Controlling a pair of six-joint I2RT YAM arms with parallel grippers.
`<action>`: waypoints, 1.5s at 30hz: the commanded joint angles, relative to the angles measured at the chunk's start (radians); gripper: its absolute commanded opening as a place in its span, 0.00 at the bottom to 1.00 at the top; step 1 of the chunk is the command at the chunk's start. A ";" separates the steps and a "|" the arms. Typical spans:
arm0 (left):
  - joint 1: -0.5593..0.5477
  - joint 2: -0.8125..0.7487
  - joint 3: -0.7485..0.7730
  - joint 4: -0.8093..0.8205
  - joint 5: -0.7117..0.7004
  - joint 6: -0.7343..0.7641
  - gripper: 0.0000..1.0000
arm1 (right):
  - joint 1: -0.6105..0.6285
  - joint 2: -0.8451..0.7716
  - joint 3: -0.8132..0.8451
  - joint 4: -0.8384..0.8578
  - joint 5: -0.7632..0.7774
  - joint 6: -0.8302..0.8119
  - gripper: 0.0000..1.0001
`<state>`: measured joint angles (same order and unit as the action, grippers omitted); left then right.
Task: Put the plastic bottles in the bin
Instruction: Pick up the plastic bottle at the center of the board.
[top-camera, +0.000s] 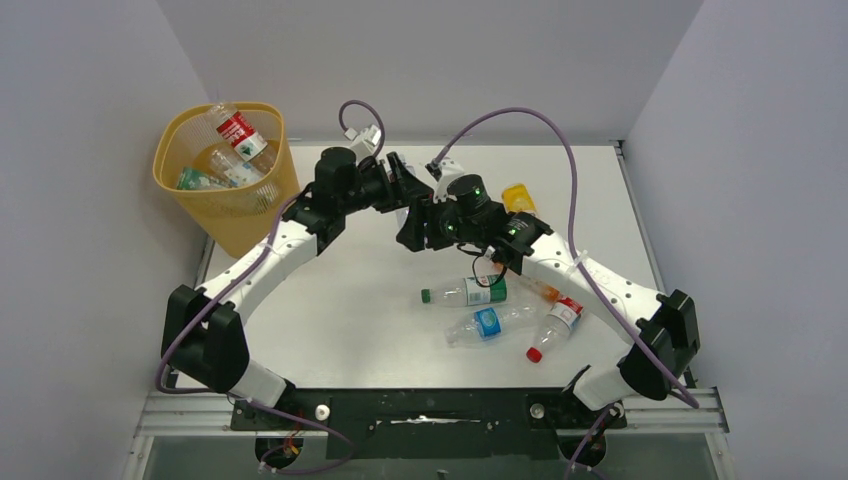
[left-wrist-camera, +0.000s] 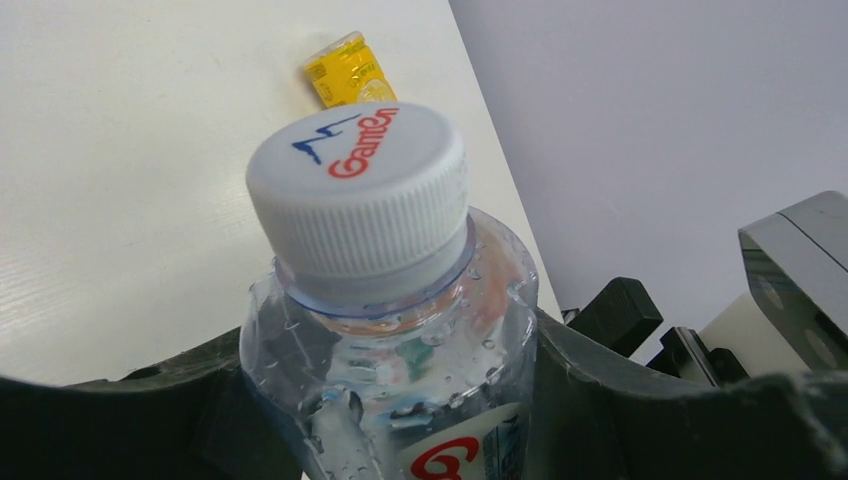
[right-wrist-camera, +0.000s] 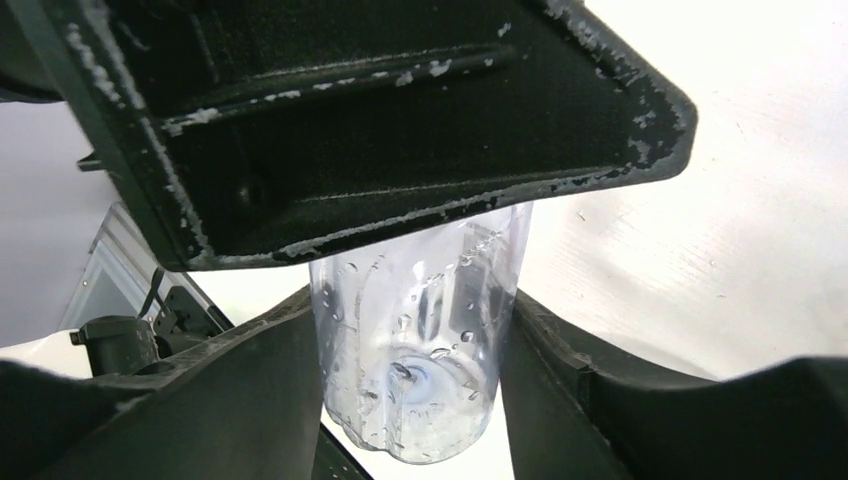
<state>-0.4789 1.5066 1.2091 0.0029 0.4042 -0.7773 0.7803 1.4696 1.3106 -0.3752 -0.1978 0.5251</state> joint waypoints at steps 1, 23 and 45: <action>-0.001 0.002 0.051 0.014 -0.007 0.050 0.33 | 0.004 -0.030 0.000 0.050 0.013 -0.005 0.59; 0.016 0.011 0.129 -0.081 -0.064 0.139 0.30 | 0.004 -0.085 -0.025 0.016 0.039 -0.005 0.90; 0.640 -0.032 0.424 -0.244 -0.020 0.234 0.31 | 0.001 -0.179 -0.082 -0.001 0.080 0.008 0.94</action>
<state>0.0742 1.5200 1.5471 -0.2653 0.3676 -0.5392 0.7803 1.2991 1.2404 -0.4145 -0.1223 0.5285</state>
